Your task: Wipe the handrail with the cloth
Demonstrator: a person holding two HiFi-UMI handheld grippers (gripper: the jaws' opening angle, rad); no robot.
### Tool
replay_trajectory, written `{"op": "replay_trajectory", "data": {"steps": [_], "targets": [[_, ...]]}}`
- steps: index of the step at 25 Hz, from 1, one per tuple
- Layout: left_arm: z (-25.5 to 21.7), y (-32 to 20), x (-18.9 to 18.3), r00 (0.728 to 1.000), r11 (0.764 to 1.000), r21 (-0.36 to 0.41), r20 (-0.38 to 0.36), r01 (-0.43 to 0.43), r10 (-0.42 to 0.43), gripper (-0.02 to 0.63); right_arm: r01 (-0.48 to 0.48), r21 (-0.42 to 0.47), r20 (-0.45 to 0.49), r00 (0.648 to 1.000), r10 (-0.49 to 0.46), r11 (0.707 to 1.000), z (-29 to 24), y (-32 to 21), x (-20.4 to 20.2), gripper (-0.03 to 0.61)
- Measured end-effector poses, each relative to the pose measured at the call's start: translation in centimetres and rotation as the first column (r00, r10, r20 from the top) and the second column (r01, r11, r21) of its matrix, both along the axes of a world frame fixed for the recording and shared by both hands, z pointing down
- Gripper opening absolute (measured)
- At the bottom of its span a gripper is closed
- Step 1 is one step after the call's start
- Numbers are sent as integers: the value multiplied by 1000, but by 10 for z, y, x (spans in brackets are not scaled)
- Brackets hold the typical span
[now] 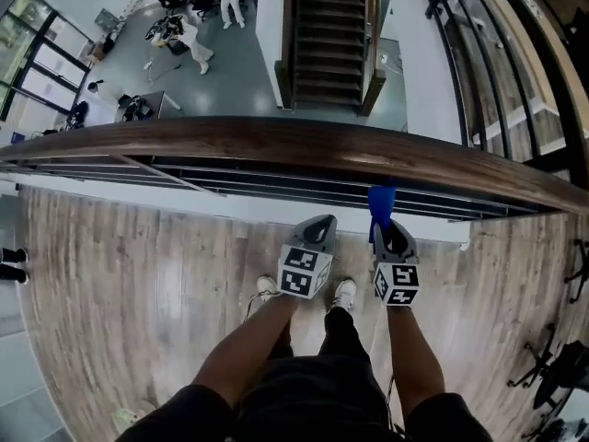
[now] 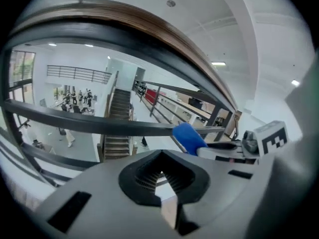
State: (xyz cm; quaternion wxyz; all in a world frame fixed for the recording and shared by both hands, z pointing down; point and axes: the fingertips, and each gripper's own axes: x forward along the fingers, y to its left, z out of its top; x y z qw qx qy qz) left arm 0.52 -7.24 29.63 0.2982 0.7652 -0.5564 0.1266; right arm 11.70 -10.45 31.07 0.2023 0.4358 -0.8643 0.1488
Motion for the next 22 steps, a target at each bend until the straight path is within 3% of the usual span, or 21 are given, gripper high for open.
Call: {"op": "replay_trajectory", "data": {"steps": [5, 10, 16, 22], "targets": [[31, 42, -126, 989, 990, -18, 57, 137, -136, 3, 149, -27, -11, 989, -149, 989, 38, 39, -138, 103], [66, 82, -251, 959, 960, -40, 68, 278, -275, 3, 274, -60, -19, 961, -276, 960, 76, 57, -275, 103], [103, 124, -379, 915, 917, -49, 107, 396, -389, 3, 326, -70, -44, 943, -329, 943, 109, 66, -406, 101], [124, 142, -475, 875, 881, -35, 144, 472, -463, 3, 357, -79, -56, 931, -361, 931, 135, 60, -519, 103]]}}
